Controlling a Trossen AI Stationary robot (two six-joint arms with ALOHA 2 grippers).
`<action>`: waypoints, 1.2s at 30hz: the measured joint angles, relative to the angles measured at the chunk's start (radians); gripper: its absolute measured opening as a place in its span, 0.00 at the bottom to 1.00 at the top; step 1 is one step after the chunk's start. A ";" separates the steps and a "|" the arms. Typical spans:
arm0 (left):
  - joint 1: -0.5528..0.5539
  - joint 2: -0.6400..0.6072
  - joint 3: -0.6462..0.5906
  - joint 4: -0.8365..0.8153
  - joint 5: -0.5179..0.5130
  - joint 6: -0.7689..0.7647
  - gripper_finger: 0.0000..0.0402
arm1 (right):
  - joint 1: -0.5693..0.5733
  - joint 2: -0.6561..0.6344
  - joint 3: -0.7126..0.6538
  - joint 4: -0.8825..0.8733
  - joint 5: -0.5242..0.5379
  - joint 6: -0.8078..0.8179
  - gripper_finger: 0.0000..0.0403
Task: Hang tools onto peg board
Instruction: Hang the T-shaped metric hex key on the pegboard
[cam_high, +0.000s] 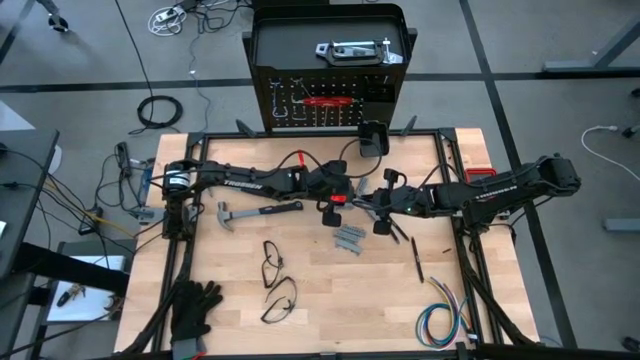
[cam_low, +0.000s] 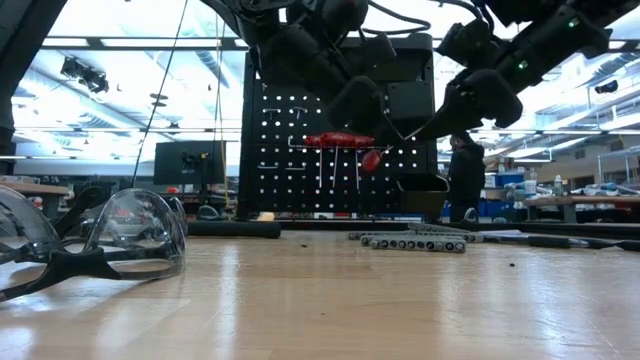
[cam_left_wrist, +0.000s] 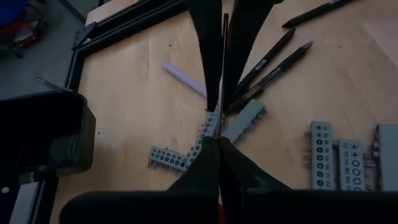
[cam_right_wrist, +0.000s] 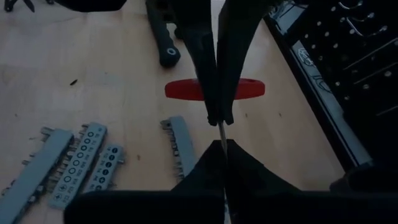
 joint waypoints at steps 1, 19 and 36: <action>0.000 0.000 0.000 0.000 -0.013 -0.013 0.00 | -0.003 0.000 0.000 0.000 0.001 0.006 0.01; -0.002 -0.085 0.026 -0.155 -0.141 -0.174 0.27 | -0.008 0.000 0.001 -0.033 0.089 0.081 0.00; 0.039 -0.113 -0.478 1.066 0.021 -0.780 0.27 | 0.112 -0.003 0.001 0.133 0.557 0.109 0.00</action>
